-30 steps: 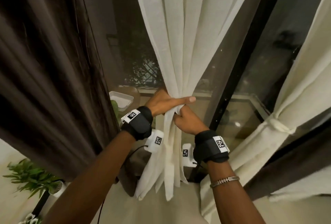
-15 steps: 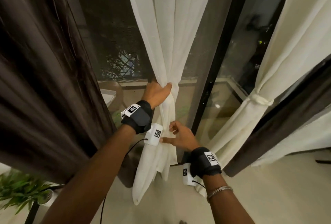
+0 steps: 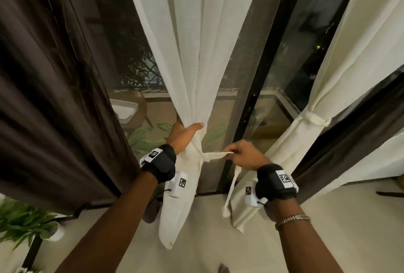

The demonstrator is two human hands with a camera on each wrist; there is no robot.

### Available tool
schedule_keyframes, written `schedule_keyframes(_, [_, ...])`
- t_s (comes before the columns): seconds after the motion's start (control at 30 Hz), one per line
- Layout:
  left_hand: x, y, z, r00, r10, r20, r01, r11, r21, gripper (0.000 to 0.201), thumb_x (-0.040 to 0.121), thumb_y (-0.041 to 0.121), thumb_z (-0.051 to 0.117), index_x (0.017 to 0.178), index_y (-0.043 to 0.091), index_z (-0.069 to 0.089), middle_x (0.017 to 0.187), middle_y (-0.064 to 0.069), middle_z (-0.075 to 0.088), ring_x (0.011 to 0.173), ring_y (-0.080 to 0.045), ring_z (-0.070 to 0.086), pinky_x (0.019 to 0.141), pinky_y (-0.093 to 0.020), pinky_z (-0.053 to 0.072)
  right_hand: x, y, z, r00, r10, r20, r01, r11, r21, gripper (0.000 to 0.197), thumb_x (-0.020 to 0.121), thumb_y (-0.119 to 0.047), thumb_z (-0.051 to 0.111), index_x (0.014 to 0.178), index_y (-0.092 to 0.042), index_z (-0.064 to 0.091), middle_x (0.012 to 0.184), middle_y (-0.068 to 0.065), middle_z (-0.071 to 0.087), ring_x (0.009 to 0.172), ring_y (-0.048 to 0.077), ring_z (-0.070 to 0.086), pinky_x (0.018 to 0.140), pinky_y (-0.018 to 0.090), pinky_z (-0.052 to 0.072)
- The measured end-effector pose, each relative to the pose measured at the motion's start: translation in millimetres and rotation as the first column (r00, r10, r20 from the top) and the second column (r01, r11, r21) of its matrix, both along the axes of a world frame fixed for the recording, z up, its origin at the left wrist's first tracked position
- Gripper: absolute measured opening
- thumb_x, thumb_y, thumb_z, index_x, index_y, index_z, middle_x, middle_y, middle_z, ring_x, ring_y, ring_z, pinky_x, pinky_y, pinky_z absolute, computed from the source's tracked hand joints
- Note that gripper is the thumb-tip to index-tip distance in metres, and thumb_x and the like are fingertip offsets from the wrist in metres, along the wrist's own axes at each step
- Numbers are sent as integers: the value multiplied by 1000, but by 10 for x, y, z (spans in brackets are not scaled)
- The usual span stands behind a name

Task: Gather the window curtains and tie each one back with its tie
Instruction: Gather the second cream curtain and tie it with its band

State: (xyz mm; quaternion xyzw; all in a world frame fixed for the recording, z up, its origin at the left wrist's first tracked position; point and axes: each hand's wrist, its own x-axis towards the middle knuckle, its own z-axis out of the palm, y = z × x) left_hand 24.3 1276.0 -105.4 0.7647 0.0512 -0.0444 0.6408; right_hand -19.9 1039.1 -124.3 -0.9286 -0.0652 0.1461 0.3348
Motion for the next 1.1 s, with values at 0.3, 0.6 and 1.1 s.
schedule_keyframes(0.3, [-232,-185,-273,980,-68,-188,26,976,-218,46,79,49,90,117,29,75,114,9,81,115,-19,73,99,-30,56,706,100,363,952,53,301,-48,999,-23,18,89,-18,73,102,-27,82,117,1,72,113,20,62,107,46,52])
schedule_keyframes(0.6, [-297,-159,-153,983,-36,-181,-17,960,-279,27,91,24,83,112,29,66,105,3,79,104,-18,72,103,-39,54,908,572,409,947,190,258,-240,954,180,52,85,-32,76,134,-14,68,133,11,72,121,27,68,102,42,57])
schedule_keyframes(1.1, [56,-161,-345,948,314,-42,-317,934,-165,97,64,70,93,142,27,54,131,8,74,117,-13,73,104,-40,59,611,413,-204,925,301,-232,-34,673,739,38,100,-9,71,138,-8,67,120,10,78,96,10,78,78,21,59])
